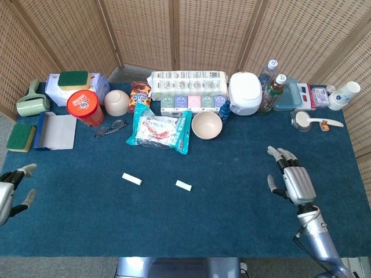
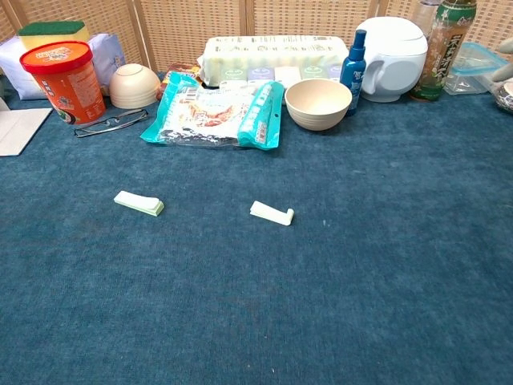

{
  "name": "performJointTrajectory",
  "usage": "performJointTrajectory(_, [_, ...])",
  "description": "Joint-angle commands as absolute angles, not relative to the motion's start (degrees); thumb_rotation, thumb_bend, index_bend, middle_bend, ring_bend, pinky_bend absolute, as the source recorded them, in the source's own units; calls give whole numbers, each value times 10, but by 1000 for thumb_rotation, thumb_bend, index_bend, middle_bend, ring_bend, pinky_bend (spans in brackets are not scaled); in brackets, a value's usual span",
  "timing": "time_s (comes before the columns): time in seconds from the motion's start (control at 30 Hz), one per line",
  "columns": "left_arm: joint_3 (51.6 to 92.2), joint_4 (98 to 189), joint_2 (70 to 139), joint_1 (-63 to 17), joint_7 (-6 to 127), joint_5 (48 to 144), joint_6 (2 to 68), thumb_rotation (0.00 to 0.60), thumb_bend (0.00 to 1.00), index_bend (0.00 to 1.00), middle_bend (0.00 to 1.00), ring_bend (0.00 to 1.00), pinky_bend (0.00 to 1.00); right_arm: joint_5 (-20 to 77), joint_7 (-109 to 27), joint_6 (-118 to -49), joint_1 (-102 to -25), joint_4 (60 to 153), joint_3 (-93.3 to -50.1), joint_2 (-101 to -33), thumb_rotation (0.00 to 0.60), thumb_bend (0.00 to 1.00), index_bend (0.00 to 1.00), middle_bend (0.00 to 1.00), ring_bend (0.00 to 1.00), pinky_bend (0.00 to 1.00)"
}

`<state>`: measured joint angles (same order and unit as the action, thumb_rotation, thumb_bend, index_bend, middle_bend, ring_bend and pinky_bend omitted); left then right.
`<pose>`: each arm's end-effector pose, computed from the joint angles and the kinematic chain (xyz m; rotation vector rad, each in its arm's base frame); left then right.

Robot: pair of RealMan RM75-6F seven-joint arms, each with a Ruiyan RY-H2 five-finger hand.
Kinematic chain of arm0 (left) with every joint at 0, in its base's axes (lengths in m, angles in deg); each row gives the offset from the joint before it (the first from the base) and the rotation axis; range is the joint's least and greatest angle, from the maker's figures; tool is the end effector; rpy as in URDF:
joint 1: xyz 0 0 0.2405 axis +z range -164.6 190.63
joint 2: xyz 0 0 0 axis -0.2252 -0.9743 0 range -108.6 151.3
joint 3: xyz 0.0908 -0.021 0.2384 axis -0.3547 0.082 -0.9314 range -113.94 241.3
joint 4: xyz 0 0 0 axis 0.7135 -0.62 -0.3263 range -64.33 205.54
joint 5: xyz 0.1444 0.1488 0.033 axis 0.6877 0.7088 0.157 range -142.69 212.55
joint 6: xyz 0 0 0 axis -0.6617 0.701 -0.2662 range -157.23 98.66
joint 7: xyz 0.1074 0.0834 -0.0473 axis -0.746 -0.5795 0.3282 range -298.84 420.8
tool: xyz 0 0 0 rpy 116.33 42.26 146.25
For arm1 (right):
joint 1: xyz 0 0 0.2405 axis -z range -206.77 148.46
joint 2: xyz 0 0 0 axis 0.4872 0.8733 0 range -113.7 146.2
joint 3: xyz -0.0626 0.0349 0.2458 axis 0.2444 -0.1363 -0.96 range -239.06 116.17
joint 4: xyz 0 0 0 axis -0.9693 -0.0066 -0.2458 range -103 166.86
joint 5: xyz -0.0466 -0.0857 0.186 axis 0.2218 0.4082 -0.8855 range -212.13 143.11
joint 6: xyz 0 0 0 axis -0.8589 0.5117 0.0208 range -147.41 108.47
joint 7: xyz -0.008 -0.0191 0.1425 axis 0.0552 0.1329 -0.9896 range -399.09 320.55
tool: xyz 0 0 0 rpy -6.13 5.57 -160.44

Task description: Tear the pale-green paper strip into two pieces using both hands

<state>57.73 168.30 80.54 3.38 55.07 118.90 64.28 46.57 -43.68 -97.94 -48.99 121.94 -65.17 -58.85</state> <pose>-0.2948 0.1730 0.1809 -1.4229 -0.7892 -0.8580 -0.2555 -0.2566 0.0903 1.4702 -1.0471 1.1578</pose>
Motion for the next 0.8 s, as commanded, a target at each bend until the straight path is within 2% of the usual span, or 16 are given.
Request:
performJointTrajectory(0.03, [572, 1664, 830, 85, 555, 1199, 700, 595, 356, 221, 381, 386, 582, 456, -331, -1045, -441, 1244, -639, -581, 600, 531, 71, 199, 81, 114])
performJointTrajectory(0.1, [571, 1653, 842, 107, 549, 1207, 727, 596, 356, 221, 379, 383, 567, 457, -315, -1075, -416, 1263, -631, -573, 600, 531, 82, 199, 79, 114])
performJointTrajectory(0.3, [570, 1647, 854, 129, 550, 1214, 734, 595, 356, 221, 367, 372, 531, 463, -314, -1098, -387, 1279, -623, -562, 600, 531, 107, 199, 78, 114])
performJointTrajectory(0.8, [577, 1685, 843, 139, 505, 1208, 671, 597, 356, 221, 328, 339, 496, 475, -332, -1095, -357, 1284, -626, -554, 600, 531, 124, 199, 77, 114])
